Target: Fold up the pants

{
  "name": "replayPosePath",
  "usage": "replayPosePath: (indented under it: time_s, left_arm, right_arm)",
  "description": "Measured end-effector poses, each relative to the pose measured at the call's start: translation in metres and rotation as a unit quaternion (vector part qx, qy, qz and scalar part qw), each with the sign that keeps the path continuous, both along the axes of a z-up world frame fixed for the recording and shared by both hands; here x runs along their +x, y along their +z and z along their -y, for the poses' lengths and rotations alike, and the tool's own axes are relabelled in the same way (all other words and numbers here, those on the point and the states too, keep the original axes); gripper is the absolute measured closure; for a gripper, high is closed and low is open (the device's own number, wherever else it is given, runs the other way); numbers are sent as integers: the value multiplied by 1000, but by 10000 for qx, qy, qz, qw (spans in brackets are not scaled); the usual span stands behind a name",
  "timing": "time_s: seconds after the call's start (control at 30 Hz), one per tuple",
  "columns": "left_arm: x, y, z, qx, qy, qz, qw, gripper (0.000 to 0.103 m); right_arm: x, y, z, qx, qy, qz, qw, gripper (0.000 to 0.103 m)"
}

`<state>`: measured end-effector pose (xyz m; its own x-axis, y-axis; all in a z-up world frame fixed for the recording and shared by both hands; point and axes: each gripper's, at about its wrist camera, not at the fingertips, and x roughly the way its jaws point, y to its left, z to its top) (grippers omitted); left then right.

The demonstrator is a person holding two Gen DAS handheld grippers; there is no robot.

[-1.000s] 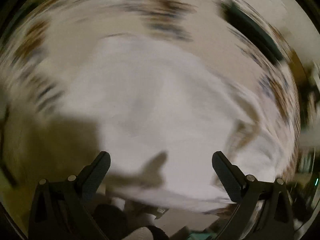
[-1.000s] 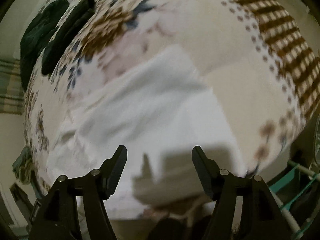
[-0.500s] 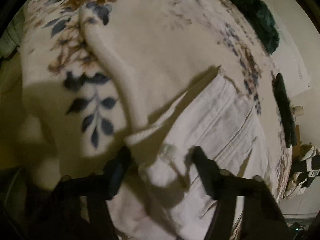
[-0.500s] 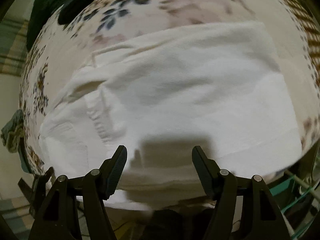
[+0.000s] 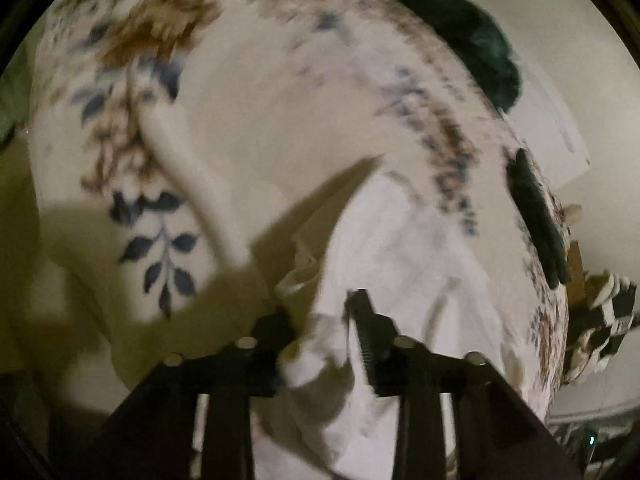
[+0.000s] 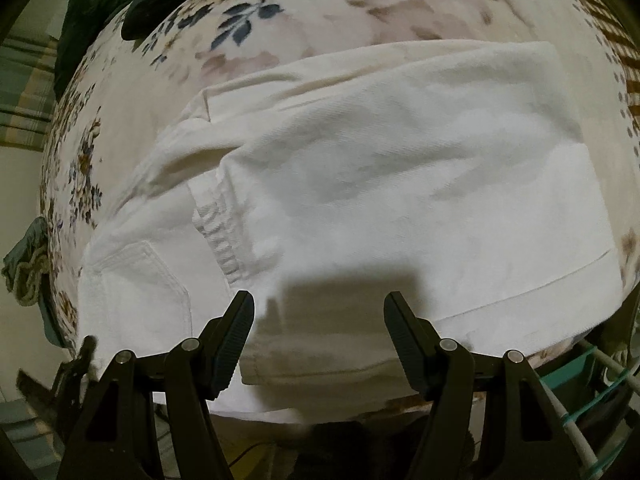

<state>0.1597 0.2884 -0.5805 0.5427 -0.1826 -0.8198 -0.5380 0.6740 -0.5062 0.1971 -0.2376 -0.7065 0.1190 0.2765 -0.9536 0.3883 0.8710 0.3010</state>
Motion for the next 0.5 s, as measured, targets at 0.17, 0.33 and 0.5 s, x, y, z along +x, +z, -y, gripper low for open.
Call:
replayPosePath:
  time_s: [0.17, 0.33, 0.5]
  left_arm:
    - [5, -21, -5, -303, 145, -64, 9994, 69]
    - [5, 15, 14, 205, 12, 297, 9993, 87]
    - [5, 75, 41, 519, -228, 824, 9950, 88]
  right_arm:
    - [-2, 2, 6, -3, -58, 21, 10000, 33]
    - [-8, 0, 22, 3, -206, 28, 9998, 33]
    - [-18, 0, 42, 175, -379, 145, 9990, 33]
